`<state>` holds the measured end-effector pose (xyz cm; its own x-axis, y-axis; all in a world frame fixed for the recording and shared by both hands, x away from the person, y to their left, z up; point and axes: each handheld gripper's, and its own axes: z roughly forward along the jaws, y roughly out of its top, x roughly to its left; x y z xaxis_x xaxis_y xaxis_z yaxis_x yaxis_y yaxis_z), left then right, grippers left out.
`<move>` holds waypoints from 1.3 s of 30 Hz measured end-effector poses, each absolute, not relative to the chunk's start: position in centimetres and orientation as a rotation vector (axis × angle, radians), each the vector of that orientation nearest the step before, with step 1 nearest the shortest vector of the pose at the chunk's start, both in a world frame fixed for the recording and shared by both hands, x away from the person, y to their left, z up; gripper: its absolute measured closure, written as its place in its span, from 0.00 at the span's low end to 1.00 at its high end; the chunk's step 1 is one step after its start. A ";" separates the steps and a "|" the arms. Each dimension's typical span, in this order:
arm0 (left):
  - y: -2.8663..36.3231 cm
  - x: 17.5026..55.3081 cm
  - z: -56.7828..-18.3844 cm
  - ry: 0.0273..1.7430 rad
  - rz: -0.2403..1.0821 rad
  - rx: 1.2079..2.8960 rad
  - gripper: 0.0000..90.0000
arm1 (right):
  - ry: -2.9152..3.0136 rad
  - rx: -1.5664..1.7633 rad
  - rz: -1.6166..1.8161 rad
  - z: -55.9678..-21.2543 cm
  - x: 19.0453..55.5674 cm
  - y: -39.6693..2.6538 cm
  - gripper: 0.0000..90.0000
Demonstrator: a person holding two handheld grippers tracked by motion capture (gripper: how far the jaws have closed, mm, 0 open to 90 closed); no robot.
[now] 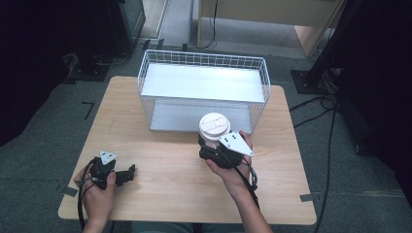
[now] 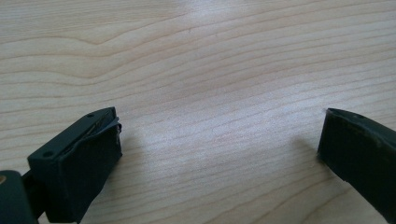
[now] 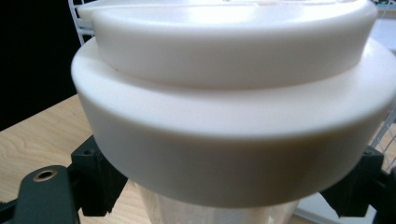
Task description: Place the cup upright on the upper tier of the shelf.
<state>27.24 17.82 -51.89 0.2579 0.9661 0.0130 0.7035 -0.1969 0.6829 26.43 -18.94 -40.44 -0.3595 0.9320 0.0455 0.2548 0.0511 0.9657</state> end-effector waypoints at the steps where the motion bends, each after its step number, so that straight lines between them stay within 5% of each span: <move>1: 17.8 27.2 -51.9 1.508 0.610 1.975 0.00 | 1.683 1.198 1.344 -40.1 26.5 -18.9 0.17; 39: 17.8 27.2 -51.9 1.508 0.611 1.974 0.00 | 1.530 1.107 1.352 -29.4 31.5 -18.9 0.17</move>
<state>27.24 17.82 -51.89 0.2578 0.9661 0.0137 0.7031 -0.1973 0.6831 31.52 -18.91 -29.36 -0.3003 0.9537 -0.0147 0.1029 0.0477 0.9936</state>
